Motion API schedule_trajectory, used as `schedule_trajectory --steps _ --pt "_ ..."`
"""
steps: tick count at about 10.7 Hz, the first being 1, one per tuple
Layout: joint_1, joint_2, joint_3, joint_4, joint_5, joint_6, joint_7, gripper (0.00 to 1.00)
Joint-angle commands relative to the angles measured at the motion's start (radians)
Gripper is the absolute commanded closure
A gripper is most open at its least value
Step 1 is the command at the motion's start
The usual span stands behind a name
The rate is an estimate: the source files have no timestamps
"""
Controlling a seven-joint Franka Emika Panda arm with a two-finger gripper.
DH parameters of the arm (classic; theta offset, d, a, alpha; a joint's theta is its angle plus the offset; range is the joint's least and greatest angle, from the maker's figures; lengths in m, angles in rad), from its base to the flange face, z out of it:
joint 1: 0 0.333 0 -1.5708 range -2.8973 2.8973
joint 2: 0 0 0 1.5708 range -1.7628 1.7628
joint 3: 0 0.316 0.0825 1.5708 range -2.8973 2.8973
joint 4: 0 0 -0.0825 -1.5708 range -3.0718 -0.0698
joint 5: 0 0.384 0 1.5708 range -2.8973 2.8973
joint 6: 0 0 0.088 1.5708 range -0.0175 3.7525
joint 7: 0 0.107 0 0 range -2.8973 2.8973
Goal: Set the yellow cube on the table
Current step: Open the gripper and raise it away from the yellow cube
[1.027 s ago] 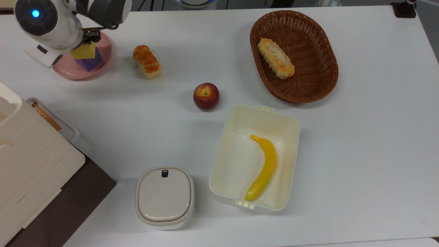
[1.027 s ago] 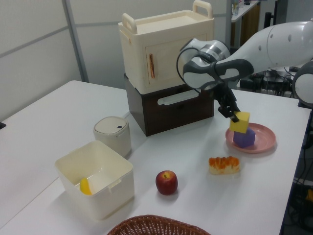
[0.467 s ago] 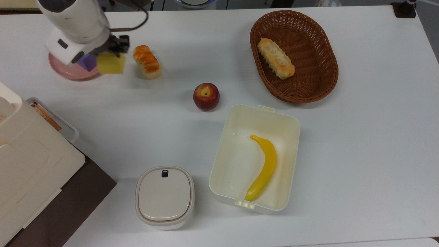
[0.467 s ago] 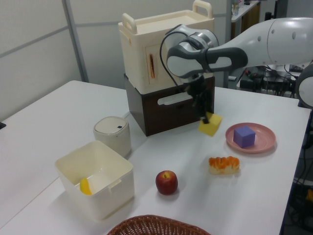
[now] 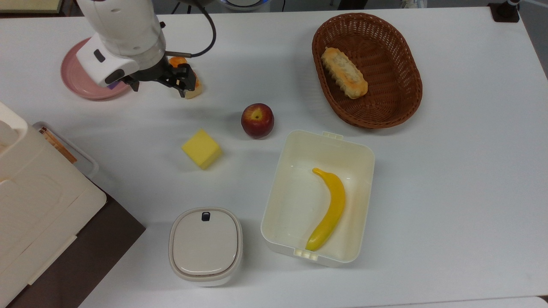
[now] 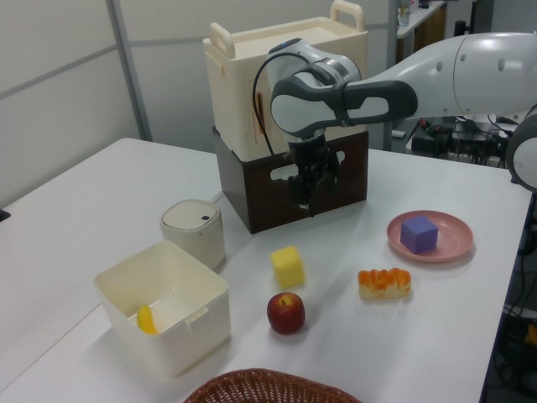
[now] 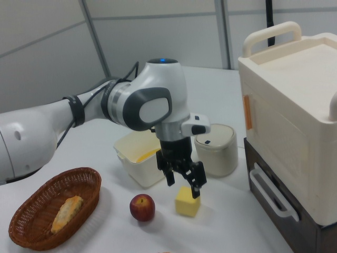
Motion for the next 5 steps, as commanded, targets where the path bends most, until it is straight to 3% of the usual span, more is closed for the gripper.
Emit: schedule_trajectory --steps 1,5 --pt "0.010 -0.094 -0.005 -0.007 0.023 0.010 0.021 0.00" --pt "0.009 -0.139 -0.008 -0.007 0.003 0.028 0.009 0.00"
